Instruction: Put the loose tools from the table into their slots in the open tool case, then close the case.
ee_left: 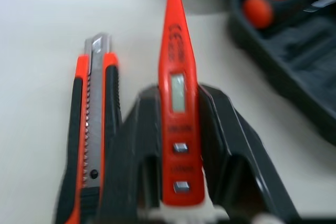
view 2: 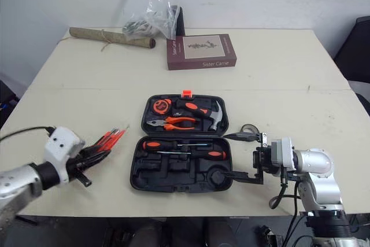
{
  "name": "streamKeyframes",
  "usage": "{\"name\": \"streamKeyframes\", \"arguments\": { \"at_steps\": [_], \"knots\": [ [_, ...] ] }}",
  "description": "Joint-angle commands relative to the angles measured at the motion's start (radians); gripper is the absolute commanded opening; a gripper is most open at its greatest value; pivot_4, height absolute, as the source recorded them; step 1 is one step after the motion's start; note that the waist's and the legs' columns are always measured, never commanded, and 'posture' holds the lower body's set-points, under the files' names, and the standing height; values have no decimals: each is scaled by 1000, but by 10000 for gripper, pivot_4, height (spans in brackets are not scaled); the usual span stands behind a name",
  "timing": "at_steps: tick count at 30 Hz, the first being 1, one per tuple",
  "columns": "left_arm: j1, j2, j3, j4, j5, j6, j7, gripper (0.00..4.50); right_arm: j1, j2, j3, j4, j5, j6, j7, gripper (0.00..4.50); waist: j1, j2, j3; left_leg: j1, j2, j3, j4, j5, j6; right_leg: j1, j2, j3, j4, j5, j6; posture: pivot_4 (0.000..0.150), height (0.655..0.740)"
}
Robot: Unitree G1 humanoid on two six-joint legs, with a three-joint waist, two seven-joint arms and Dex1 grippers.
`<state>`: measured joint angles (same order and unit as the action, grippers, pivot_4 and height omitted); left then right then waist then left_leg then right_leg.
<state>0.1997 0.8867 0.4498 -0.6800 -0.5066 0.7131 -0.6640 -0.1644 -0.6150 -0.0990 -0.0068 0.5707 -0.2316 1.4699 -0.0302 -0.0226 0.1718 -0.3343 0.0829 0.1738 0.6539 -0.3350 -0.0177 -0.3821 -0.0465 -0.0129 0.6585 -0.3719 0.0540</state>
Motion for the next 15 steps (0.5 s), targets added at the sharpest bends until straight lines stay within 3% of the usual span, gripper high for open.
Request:
{"name": "streamKeyframes", "arguments": {
  "at_steps": [1,6,11,15],
  "knots": [
    [-78,98,-31,59,-13,-162,-227,3067,-38,-13,-23,22,-5,-24,1,45000,1,1,1,0,0,0,0,0,0,0,0,0,0,0,0,1500,7400],
    [-311,191,-299,91,8,-163,-367,3067,-76,-19,-5,58,-15,-25,20,45000,2,4,2,-1,-1,1,0,0,0,0,0,0,0,0,0,1500,7400],
    [-507,163,-554,79,70,-47,-359,3067,-87,-21,7,72,-27,-10,12,45000,-3,4,3,-2,-1,2,0,0,0,-2,2,2,0,0,0,1500,7400],
    [-612,148,-717,104,190,-15,-351,3067,-77,-23,10,69,-35,-6,10,45000,-2,5,5,-5,0,3,2,0,-1,-10,6,10,5,0,1,1500,7400]
  ]
}}
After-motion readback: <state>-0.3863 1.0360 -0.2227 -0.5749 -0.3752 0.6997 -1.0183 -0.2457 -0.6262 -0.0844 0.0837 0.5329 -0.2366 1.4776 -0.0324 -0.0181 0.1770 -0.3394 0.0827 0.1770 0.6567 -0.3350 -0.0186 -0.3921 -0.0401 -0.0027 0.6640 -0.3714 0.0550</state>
